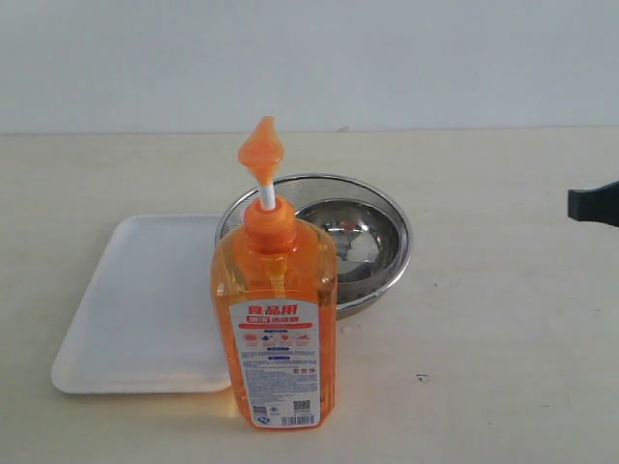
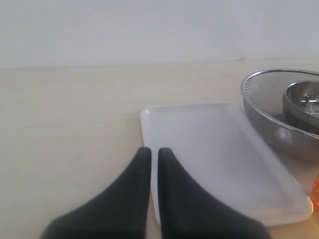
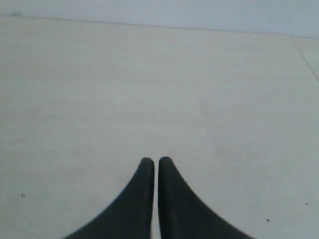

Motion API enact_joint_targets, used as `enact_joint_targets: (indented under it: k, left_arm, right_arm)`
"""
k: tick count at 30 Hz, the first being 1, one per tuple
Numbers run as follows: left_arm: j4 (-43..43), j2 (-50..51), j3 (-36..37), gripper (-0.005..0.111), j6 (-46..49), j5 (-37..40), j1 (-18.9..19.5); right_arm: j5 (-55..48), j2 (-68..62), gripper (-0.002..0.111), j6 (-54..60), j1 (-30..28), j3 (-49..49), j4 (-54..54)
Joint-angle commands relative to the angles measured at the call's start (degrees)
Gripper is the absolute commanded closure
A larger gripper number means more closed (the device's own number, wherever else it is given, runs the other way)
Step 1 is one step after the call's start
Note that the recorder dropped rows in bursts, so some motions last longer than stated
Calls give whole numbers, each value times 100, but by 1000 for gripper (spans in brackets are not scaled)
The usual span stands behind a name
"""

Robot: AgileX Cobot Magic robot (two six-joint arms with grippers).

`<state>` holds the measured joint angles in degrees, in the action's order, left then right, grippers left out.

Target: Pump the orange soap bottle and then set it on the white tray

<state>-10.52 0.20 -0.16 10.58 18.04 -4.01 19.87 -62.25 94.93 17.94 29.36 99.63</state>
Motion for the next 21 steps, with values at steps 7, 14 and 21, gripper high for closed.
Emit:
enact_joint_targets:
  k: [7, 14, 21]
  left_arm:
    - [2, -20, 16, 102, 22, -1, 12]
    - [2, -20, 16, 102, 22, -1, 12]
    - [2, -20, 16, 102, 22, -1, 12]
  right_arm:
    - [-1738, 98, 108, -4810, 327, 59, -3953]
    - [-2074, 98, 108, -4741, 327, -64, -4518]
    - [-2036, 108, 108, -5739, 327, -64, -5783]
